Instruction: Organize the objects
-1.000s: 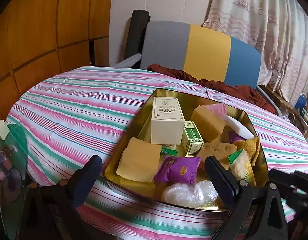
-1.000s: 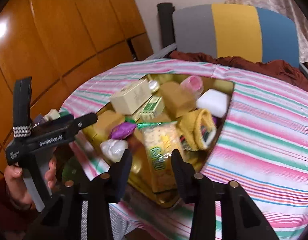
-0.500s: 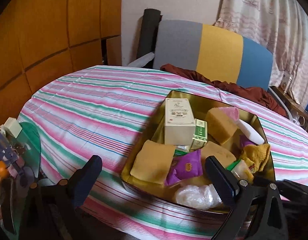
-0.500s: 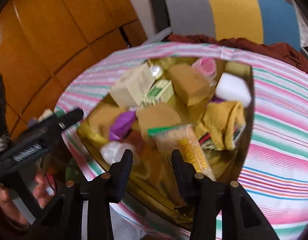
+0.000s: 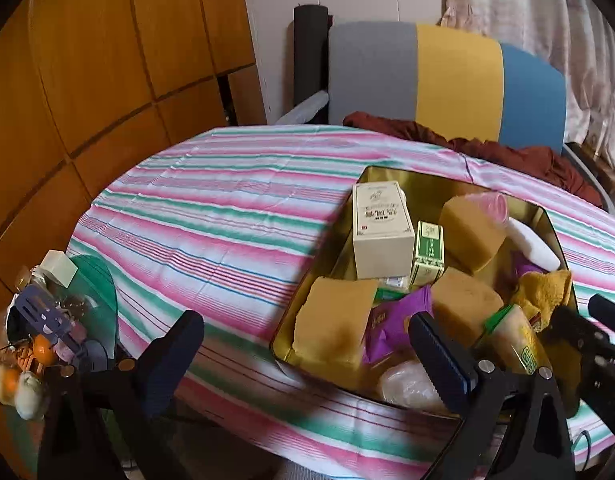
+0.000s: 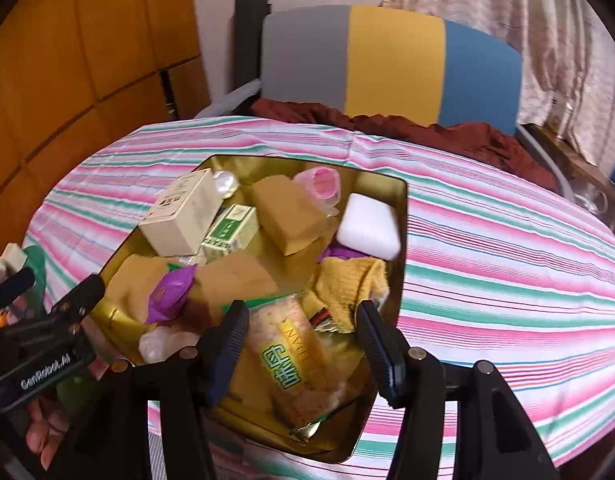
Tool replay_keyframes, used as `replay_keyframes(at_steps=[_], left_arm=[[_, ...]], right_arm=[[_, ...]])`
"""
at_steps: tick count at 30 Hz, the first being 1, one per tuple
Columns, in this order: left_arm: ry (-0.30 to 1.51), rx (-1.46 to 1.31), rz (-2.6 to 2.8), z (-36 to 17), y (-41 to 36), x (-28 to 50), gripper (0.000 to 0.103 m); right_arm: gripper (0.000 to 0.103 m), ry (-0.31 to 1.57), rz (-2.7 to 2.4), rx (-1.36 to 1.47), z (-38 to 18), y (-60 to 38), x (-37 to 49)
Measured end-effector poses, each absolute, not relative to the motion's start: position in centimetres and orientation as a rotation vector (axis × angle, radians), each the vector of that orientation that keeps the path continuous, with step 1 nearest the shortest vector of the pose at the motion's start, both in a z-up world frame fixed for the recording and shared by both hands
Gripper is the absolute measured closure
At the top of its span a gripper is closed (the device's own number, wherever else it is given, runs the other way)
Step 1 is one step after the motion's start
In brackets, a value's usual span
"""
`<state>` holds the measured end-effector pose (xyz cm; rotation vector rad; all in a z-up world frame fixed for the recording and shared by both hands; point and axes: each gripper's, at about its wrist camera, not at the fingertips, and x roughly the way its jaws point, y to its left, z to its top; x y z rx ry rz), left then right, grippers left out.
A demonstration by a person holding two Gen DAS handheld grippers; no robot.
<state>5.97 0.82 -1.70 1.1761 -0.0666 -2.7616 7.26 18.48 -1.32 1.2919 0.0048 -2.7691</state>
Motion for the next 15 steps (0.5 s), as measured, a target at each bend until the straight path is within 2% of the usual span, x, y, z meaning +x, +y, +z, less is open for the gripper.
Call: replay_keyframes(at_steps=[15], left_arm=[[-0.121,1.249,-2.701,-0.9,1.1,5.3,0.000]], right_arm=[[0.043,-0.024,-2.912,1.305,-0.2,17.6,7.4]])
